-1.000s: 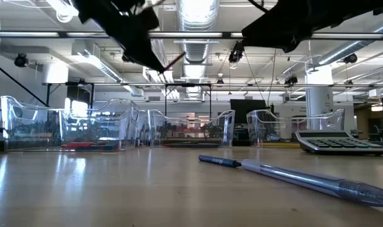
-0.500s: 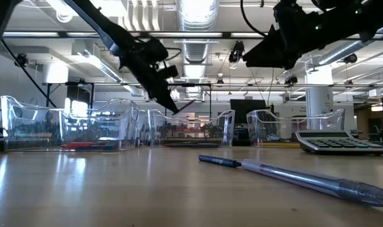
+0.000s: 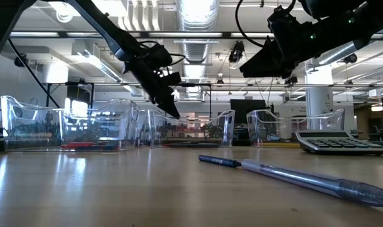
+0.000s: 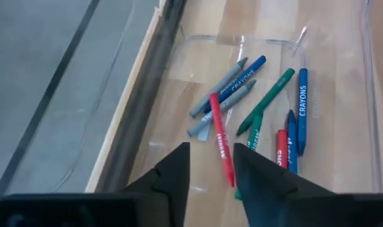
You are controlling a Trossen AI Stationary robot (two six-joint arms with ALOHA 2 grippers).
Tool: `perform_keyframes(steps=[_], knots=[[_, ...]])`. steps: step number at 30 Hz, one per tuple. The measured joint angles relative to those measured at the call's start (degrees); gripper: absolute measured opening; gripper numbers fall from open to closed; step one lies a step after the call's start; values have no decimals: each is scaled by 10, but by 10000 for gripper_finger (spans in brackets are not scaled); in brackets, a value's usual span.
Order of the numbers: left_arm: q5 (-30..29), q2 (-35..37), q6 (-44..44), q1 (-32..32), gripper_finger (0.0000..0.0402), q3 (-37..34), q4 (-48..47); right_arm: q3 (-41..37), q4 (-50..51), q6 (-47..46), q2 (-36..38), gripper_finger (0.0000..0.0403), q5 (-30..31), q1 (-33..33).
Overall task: Sort crayons/erasers/pens/pencils in bins
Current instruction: Put the blue crayon into the top center transparent bin
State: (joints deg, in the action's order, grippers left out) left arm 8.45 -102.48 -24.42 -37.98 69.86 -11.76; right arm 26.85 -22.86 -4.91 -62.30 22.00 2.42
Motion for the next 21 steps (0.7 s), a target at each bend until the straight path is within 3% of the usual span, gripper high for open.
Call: perform_keyframes(steps=[5,9,14,21], knots=[[-12,35,22,2,129,-1,-33,0,0,0,-2,224,0,0],[11,110,56,15,130,-20,-34,0,3,-6,-5,224,0,0],[25,233,91,66,131,-121,74,0,4,-23,-5,224,0,1],[17,404,162,154,131,-316,290,0,9,-51,-14,224,0,1]])
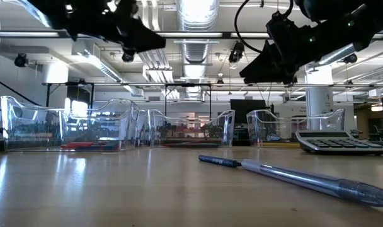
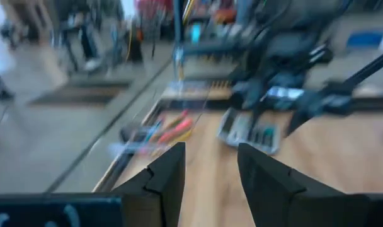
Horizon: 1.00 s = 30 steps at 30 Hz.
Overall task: Sort crayons/erasers/pens/pencils in bins
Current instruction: Put the blue crayon into the top center transparent bin
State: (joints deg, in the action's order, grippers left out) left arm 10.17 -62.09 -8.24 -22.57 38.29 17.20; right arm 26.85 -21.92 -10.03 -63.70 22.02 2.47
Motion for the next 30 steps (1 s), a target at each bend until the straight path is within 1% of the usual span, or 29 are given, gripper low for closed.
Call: perform_keyframes(steps=[3,5,10,14,18,21,26,28,30], knots=[[-1,56,21,25,131,-69,75,0,-3,-12,-5,224,0,0],[-6,87,34,34,131,-101,101,0,-6,-20,-7,224,0,0],[-16,143,73,38,131,-140,108,2,-11,-36,-7,224,0,0],[-16,155,80,43,131,-154,103,4,-13,-54,-12,224,-14,1],[-15,136,79,61,131,-155,100,3,-10,-79,-45,224,-15,8],[-14,106,65,83,131,-150,95,4,-10,-88,-81,224,-16,18],[-11,31,16,137,131,-120,92,23,-10,-78,-126,224,-17,30],[-10,-5,-10,162,132,-104,92,35,-10,-62,-131,224,-17,36],[-10,-43,-30,184,132,-85,92,43,-9,-41,-126,224,-33,44]])
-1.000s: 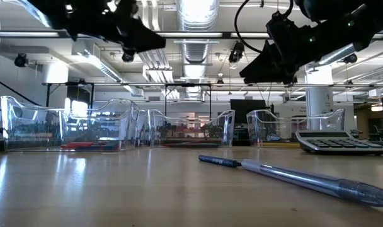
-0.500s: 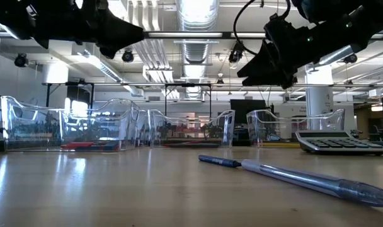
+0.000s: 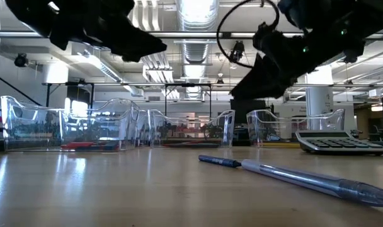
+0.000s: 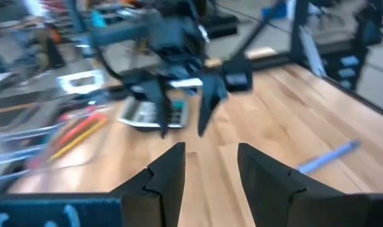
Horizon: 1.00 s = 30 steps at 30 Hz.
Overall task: Sort crayons/erasers/pens/pencils in bins
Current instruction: Put the blue crayon into the top center transparent bin
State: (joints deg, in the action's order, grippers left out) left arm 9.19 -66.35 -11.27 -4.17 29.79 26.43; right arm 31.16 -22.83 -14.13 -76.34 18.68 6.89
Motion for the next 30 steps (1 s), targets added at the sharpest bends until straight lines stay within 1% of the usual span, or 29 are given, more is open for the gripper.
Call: perform_keyframes(steps=[2,5,8,12,14,18,21,24,27,30], knots=[[0,-41,-11,19,132,22,0,3,0,11,17,224,-11,10],[4,-107,-2,35,133,61,-1,3,7,13,57,224,-10,25],[28,-174,-1,43,133,108,-19,2,33,13,103,224,-7,36],[52,-258,-16,56,133,170,-60,-10,46,13,152,224,-5,51],[54,-294,-16,61,133,201,-81,-19,45,13,168,224,-5,56],[53,-352,-12,65,136,263,-153,-38,46,12,188,224,-2,60],[53,-387,-13,72,152,301,-187,-46,45,7,190,224,6,60],[54,-415,-21,83,181,324,-198,-48,46,7,189,224,8,60],[49,-434,-37,94,212,335,-199,-48,45,10,189,224,8,60],[46,-439,-72,101,235,336,-216,-48,45,11,189,224,9,60]])
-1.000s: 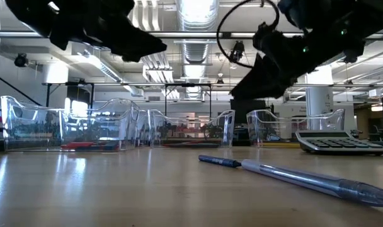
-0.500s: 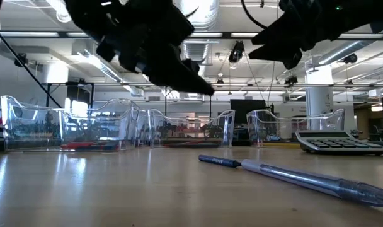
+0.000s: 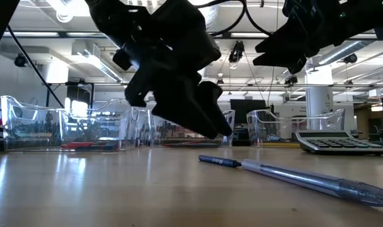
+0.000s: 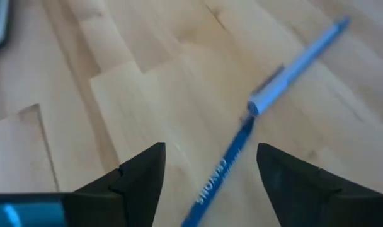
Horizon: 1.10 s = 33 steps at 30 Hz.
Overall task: Sort crayons/erasers/pens/pencils in bins
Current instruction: Put the blue crayon into the top center transparent bin
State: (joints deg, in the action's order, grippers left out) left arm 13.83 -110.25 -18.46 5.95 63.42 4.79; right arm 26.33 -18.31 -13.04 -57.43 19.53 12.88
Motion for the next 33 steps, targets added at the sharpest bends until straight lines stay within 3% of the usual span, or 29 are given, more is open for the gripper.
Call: perform_keyframes(steps=[6,19,33], knots=[[-8,-2,-60,6,230,-10,-12,0,-2,0,-1,224,0,0],[-28,-2,-74,4,145,-19,-8,0,-2,0,-1,224,0,0],[-28,-50,-44,-6,139,-3,12,0,-1,-5,-1,224,0,0]])
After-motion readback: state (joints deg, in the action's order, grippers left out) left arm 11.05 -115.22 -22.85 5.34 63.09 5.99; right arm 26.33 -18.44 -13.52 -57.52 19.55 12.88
